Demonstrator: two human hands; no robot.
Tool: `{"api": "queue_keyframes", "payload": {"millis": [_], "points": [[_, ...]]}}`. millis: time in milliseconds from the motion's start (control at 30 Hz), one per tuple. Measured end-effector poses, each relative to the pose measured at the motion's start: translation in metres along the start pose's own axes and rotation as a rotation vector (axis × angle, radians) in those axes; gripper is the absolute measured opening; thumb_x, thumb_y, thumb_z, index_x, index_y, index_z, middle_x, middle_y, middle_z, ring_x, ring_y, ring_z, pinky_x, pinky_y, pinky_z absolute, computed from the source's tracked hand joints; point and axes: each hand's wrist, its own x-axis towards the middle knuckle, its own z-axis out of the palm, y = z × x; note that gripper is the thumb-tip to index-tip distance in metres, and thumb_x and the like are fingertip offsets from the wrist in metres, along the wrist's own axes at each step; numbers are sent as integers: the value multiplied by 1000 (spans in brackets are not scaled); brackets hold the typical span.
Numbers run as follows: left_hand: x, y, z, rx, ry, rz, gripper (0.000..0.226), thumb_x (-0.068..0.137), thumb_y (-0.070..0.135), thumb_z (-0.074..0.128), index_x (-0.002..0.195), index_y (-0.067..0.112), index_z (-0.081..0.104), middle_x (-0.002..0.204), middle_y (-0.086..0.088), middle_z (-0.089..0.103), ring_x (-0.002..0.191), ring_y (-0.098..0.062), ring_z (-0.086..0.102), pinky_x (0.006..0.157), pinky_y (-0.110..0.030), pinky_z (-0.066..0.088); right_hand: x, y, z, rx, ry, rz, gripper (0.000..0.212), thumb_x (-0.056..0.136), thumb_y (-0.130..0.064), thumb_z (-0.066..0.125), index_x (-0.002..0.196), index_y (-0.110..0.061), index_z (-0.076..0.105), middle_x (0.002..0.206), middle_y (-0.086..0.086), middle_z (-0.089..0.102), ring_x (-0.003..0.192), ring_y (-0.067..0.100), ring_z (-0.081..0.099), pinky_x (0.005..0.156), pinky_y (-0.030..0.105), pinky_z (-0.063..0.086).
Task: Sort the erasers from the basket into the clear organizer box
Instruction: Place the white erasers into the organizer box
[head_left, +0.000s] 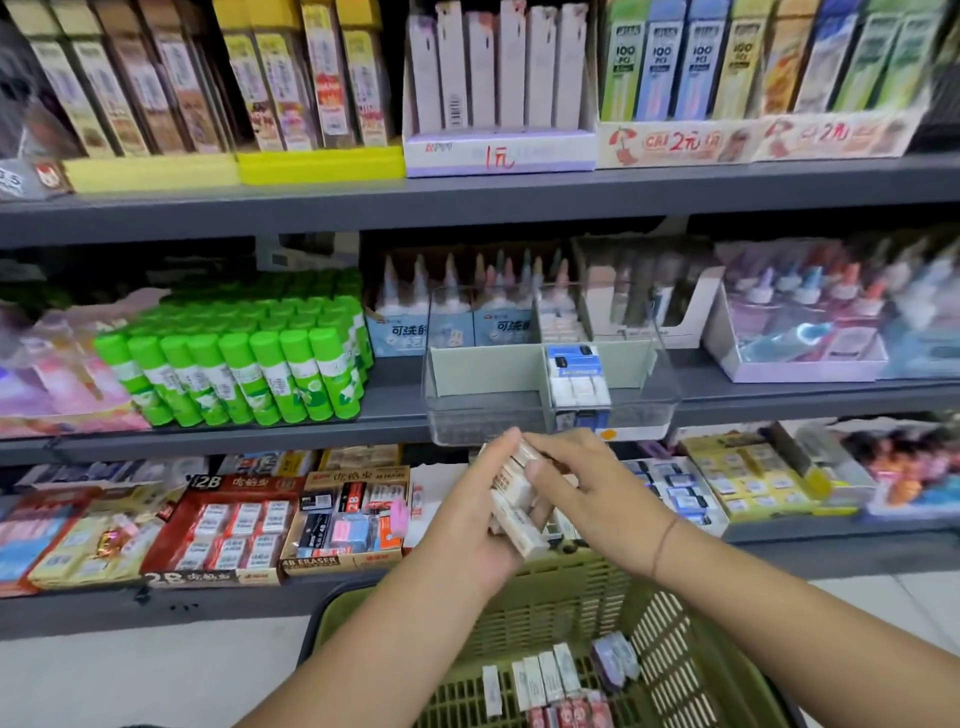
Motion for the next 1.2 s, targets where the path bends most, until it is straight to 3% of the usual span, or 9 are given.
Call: {"api": "queue_keyframes", "payload": {"millis": [67, 167, 300, 433, 567, 667, 767, 867, 1200], "points": [[1, -1, 0, -3, -1, -38, 16, 84, 18, 70, 88, 3, 66, 76, -16, 71, 59, -23, 70, 45, -26, 55, 3, 0, -3, 77, 79, 45, 21, 89, -19, 60, 108, -29, 64, 97, -5, 53, 95, 2, 53, 91, 16, 41], [2, 0, 0, 50, -27, -121, 28, 75, 20, 75, 94, 0, 71, 87, -17, 71, 62, -24, 67, 49, -28, 58, 10, 0, -14, 360, 14, 157, 15, 79, 0, 66, 86, -13, 67, 65, -3, 63, 53, -1, 59, 54, 8, 45], [3, -2, 1, 115, 49, -182, 27, 58, 26, 83, 72, 4, 77, 79, -17, 67, 68, -25, 62, 40, -21, 52, 15, 10, -27, 458, -124, 341, 13, 78, -1, 65, 89, -7, 69, 62, 0, 60, 45, 3, 48, 43, 13, 36], [1, -5, 5, 99, 101, -223, 47, 56, 29, 85, 92, 3, 72, 94, -20, 66, 82, -27, 63, 38, -21, 50, 20, 16, -34, 690, -123, 389, 15, 83, 2, 57, 78, -12, 57, 54, -2, 45, 42, 4, 38, 39, 15, 30], [-2, -4, 5, 80, 114, -236, 50, 55, 26, 87, 95, 2, 68, 92, -27, 68, 67, -31, 67, 40, -23, 53, 26, 19, -58, 822, -40, 305, 11, 86, -5, 61, 95, -10, 59, 57, -2, 60, 46, 7, 50, 44, 18, 43], [-3, -2, 3, 69, 103, -237, 47, 57, 25, 86, 95, 3, 68, 88, -31, 68, 60, -32, 68, 42, -25, 53, 42, 27, -95, 567, 159, 161, 13, 82, -15, 67, 91, -5, 66, 62, 2, 66, 51, 8, 58, 51, 17, 51], [0, 1, 3, 58, 101, -236, 49, 57, 25, 86, 97, 4, 68, 87, -31, 68, 59, -31, 67, 40, -26, 53, 71, 41, -129, 28, 342, 55, 12, 89, -13, 64, 92, -2, 68, 62, 4, 66, 57, 15, 62, 63, 28, 56], [1, 3, 4, 55, 112, -233, 48, 57, 25, 86, 96, 4, 67, 87, -30, 68, 60, -32, 67, 42, -26, 53, 96, 54, -135, -529, 206, -20, 20, 90, -22, 62, 98, -7, 73, 93, 7, 71, 85, 23, 64, 80, 29, 46], [6, 11, 1, 54, 87, -225, 56, 44, 23, 88, 95, 5, 70, 90, -30, 69, 66, -34, 68, 33, -26, 50, 116, 81, -100, -779, 258, -59, 17, 88, -34, 64, 94, -19, 67, 91, 1, 70, 85, 20, 64, 75, 32, 54]]}}
